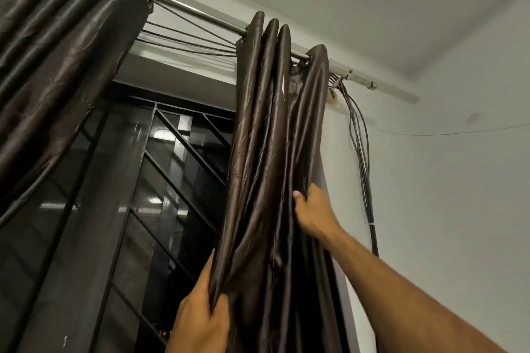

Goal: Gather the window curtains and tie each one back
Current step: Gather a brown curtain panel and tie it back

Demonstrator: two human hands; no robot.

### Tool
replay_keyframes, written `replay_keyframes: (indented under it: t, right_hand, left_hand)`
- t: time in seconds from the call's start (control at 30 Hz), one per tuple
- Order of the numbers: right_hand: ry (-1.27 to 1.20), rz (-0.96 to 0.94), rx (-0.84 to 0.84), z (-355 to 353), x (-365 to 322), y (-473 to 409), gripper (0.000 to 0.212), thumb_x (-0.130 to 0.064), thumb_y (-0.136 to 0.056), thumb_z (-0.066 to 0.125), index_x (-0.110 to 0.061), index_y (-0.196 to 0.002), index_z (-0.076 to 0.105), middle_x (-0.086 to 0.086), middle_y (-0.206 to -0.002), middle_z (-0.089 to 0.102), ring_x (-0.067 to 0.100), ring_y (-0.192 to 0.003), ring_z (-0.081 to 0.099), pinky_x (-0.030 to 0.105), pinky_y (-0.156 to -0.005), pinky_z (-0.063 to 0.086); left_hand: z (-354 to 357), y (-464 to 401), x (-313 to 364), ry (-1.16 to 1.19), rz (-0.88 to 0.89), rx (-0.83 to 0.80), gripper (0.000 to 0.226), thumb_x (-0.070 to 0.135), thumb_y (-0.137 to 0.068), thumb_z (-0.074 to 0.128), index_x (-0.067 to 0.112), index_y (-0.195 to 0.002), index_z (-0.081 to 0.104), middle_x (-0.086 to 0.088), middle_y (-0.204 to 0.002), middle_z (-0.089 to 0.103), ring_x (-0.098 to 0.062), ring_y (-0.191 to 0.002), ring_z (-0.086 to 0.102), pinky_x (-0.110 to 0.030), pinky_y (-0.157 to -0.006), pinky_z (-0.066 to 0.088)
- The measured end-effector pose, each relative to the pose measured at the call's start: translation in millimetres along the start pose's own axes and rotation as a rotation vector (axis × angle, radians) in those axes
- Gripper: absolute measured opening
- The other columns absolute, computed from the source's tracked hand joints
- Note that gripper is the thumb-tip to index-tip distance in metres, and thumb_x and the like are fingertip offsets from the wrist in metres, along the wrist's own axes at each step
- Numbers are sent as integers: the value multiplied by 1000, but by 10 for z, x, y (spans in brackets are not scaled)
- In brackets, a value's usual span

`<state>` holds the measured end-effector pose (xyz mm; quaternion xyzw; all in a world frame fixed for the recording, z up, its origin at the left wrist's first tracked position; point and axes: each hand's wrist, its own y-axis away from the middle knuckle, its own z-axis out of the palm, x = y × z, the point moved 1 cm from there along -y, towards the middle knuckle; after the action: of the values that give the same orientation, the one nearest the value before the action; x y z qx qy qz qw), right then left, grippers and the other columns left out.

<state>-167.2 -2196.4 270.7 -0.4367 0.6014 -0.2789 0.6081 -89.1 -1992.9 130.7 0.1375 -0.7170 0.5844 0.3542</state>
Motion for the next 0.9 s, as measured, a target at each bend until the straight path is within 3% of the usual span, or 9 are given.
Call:
replay_keyframes:
  t: [0.1,0.2,0.4,0.53,0.6,0.67,0.73,0.87,0.9]
  right_hand:
    - [5,-167,-162,282,-478,0,40,-19,-105,52,-10,-144,51,10,-140,61,29,-128,58,30,-107,43]
    - [-10,-273,-257,615,-1028,76,33,-13,-101,54,-11,-133,54,15,-127,66,33,-117,63,43,-103,51]
    - [-93,-433,-353,1118,-1977,171,16,-8,-95,57,-8,-111,60,19,-117,69,35,-110,65,42,-95,53]
    - [-140,-477,-466,1371,-2275,337,25,-9,-97,59,-7,-121,62,15,-121,68,31,-113,64,42,-100,52]
    - [-183,-454,-472,1439,-2198,420,25,-12,-98,59,-9,-122,62,13,-123,68,29,-113,64,43,-100,52]
    - [-201,-387,-407,1448,-1981,486,21,-15,-99,58,-9,-120,61,15,-125,65,30,-114,63,41,-99,52]
    - [-266,-298,-314,1395,-1711,597,18,-16,-103,54,-6,-115,62,18,-123,63,30,-112,64,34,-93,51]
    - [-499,-75,-322,1062,-1189,1033,38,-44,-108,46,-18,-101,72,-3,-98,76,6,-93,71,21,-86,52]
    - [-516,-2,-351,954,-1082,1167,49,-52,-107,40,-19,-93,73,-10,-85,77,-1,-83,71,16,-80,52]
  left_hand:
    - [-15,18,46,-7,68,-84,76,12,-99,53,58,-151,25,20,-135,55,1,-119,54,-26,-117,33]
    - [-110,10,132,25,113,-86,78,4,-97,49,58,-148,28,22,-142,53,1,-129,53,-31,-118,38]
    - [-610,-93,191,82,187,58,72,7,-96,51,56,-148,38,25,-123,67,4,-111,64,-36,-104,52]
    - [-882,-78,118,19,207,91,72,4,-96,51,56,-145,38,36,-105,68,7,-97,68,-24,-87,54]
    - [-944,-21,63,-8,200,81,71,6,-95,52,62,-136,37,32,-110,69,8,-101,66,-24,-90,54]
    - [-953,24,-36,-17,215,76,73,9,-90,56,67,-130,39,27,-131,63,9,-121,58,-30,-108,48]
    - [-944,94,-156,-55,240,67,72,13,-86,63,64,-133,41,26,-135,60,8,-126,55,-29,-111,45]
    - [-920,257,-313,0,229,65,19,45,-98,60,43,-116,65,32,-116,67,16,-110,59,-15,-97,44]
    - [-916,276,-344,33,187,54,21,46,-103,52,37,-107,71,30,-107,71,14,-104,63,-16,-96,46]
